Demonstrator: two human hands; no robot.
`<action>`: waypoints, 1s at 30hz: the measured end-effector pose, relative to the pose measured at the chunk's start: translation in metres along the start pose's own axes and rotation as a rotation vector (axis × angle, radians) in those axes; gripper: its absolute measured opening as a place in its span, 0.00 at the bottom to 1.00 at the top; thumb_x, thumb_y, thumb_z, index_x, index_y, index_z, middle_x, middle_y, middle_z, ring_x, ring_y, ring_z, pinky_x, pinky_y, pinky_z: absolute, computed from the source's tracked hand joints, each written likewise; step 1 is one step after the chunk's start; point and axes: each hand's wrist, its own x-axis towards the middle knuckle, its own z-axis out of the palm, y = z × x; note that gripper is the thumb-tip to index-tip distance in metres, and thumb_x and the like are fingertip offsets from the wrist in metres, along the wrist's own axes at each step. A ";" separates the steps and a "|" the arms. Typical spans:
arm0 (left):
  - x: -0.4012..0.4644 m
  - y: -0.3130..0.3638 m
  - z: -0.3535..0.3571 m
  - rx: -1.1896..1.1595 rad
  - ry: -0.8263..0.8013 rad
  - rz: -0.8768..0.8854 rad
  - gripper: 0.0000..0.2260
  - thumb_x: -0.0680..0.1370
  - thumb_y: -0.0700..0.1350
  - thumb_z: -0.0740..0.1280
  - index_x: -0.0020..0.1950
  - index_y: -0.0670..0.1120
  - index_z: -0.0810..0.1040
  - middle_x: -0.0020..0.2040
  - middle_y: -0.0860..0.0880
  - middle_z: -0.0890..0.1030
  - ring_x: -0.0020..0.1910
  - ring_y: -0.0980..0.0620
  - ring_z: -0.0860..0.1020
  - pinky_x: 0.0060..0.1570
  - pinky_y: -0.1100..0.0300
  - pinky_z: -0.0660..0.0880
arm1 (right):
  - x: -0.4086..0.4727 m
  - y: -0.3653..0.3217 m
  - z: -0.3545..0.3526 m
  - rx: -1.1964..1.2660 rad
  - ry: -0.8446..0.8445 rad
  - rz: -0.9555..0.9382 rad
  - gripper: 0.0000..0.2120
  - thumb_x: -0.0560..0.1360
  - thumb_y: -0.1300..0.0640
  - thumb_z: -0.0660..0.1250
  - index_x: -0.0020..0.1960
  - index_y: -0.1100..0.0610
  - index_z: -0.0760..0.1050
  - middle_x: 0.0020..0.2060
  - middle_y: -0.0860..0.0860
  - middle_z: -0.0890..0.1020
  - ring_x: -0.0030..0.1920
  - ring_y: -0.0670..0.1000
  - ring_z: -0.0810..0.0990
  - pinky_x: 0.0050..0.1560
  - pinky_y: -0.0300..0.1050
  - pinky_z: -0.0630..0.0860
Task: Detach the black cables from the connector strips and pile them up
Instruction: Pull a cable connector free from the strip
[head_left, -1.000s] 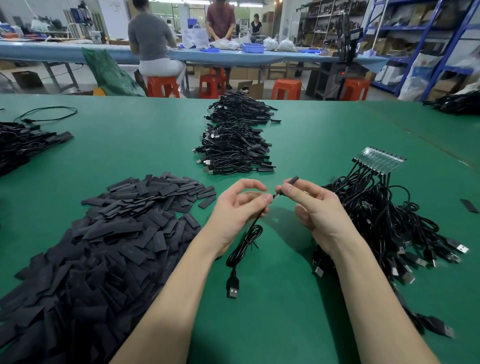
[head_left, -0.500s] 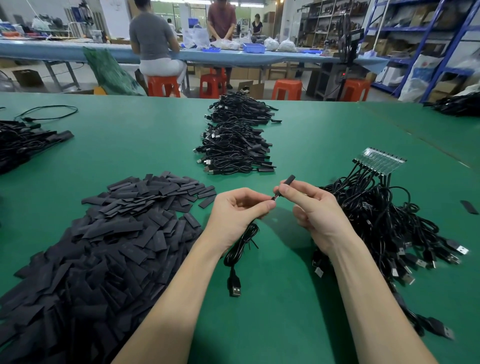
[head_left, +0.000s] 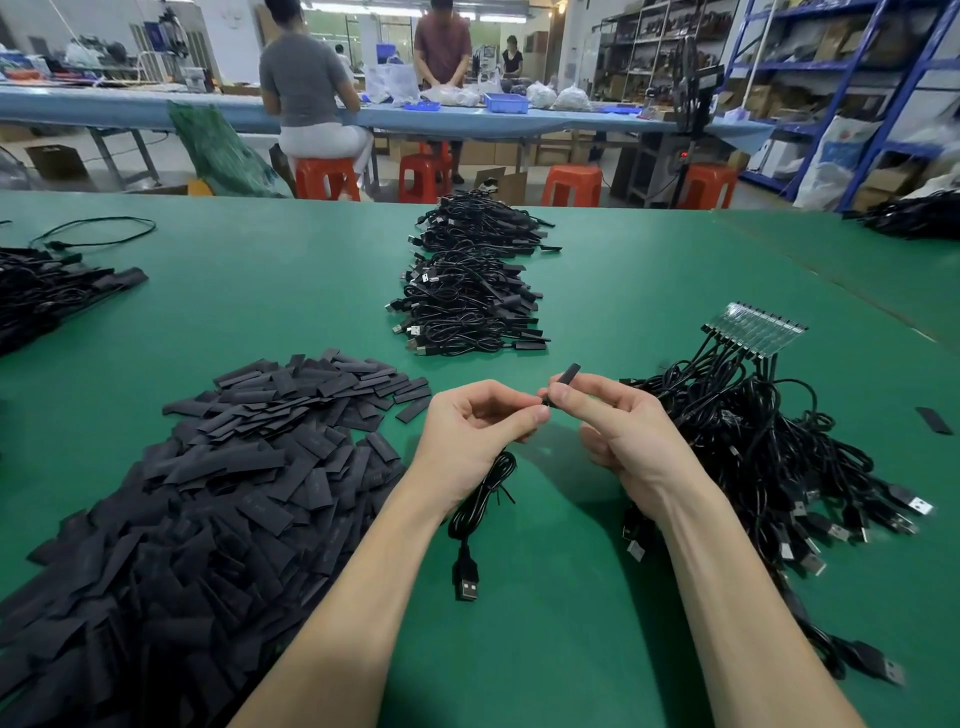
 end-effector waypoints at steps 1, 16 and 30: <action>0.000 0.000 0.000 -0.003 0.003 0.000 0.07 0.71 0.35 0.77 0.40 0.47 0.86 0.38 0.48 0.86 0.35 0.56 0.81 0.40 0.66 0.77 | 0.000 0.000 0.000 -0.007 0.000 -0.001 0.26 0.60 0.41 0.80 0.52 0.54 0.85 0.44 0.57 0.75 0.26 0.47 0.56 0.28 0.39 0.54; -0.001 -0.001 0.001 -0.127 0.009 -0.052 0.04 0.70 0.39 0.76 0.43 0.43 0.84 0.37 0.46 0.84 0.36 0.52 0.82 0.41 0.63 0.79 | 0.000 0.001 0.000 0.068 0.066 0.012 0.04 0.73 0.52 0.76 0.46 0.51 0.87 0.44 0.50 0.86 0.27 0.46 0.57 0.26 0.35 0.56; -0.002 0.001 0.001 -0.104 0.029 -0.039 0.04 0.67 0.43 0.77 0.40 0.47 0.87 0.36 0.46 0.85 0.35 0.54 0.82 0.41 0.64 0.79 | 0.000 0.004 0.003 0.049 -0.012 0.007 0.08 0.72 0.51 0.77 0.48 0.53 0.87 0.33 0.46 0.81 0.26 0.46 0.56 0.25 0.37 0.55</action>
